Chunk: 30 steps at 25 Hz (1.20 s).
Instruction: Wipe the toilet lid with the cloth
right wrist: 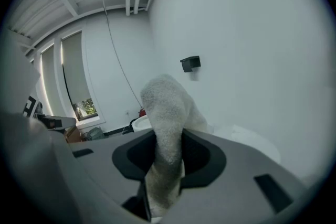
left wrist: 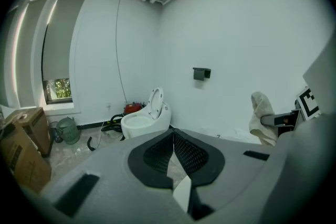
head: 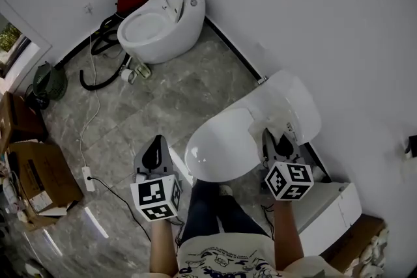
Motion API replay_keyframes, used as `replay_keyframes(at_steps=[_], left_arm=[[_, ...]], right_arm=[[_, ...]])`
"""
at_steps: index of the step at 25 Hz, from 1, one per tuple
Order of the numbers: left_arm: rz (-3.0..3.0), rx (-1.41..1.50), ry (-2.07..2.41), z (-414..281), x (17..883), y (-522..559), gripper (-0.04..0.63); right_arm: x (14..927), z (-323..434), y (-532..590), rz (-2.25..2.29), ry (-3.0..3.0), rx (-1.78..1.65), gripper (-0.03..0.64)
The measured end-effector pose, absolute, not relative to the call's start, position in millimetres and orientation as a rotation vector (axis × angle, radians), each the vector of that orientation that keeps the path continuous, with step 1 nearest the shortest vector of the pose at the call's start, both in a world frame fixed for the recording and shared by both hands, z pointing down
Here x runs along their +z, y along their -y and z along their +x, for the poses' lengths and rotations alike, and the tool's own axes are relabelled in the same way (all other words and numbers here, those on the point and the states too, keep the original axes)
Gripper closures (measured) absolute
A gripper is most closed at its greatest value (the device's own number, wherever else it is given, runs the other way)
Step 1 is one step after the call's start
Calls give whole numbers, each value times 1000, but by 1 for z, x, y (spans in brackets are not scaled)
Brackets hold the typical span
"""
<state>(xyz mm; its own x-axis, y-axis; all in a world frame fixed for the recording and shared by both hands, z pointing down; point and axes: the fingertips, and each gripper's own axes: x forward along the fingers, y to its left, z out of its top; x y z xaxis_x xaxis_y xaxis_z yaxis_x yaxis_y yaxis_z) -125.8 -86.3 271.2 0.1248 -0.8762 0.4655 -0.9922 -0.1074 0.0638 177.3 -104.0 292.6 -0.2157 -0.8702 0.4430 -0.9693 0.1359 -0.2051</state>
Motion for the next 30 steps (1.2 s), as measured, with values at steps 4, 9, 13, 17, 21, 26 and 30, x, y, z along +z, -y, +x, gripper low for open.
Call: replay_keyframes(at_steps=[4, 9, 13, 17, 21, 26, 30], left_arm=[[2034, 483, 1751, -131, 303, 98, 586], [2020, 546, 1679, -129, 344, 107, 586], [2014, 589, 1632, -126, 373, 112, 586], [1996, 625, 1608, -125, 401, 115, 586], [1986, 663, 1576, -124, 428, 114, 586], [1996, 722, 1552, -115, 458, 116, 586], [1988, 730, 1538, -110, 481, 120, 586]], right_arm=[[325, 169, 111, 1772, 2155, 696, 511], [365, 166, 117, 1736, 2095, 725, 511], [394, 166, 120, 1706, 2050, 747, 511], [426, 168, 126, 1673, 2008, 757, 511], [457, 167, 134, 1628, 1986, 750, 511], [496, 169, 144, 1590, 1957, 754, 511], [529, 172, 146, 1559, 1924, 765, 511]])
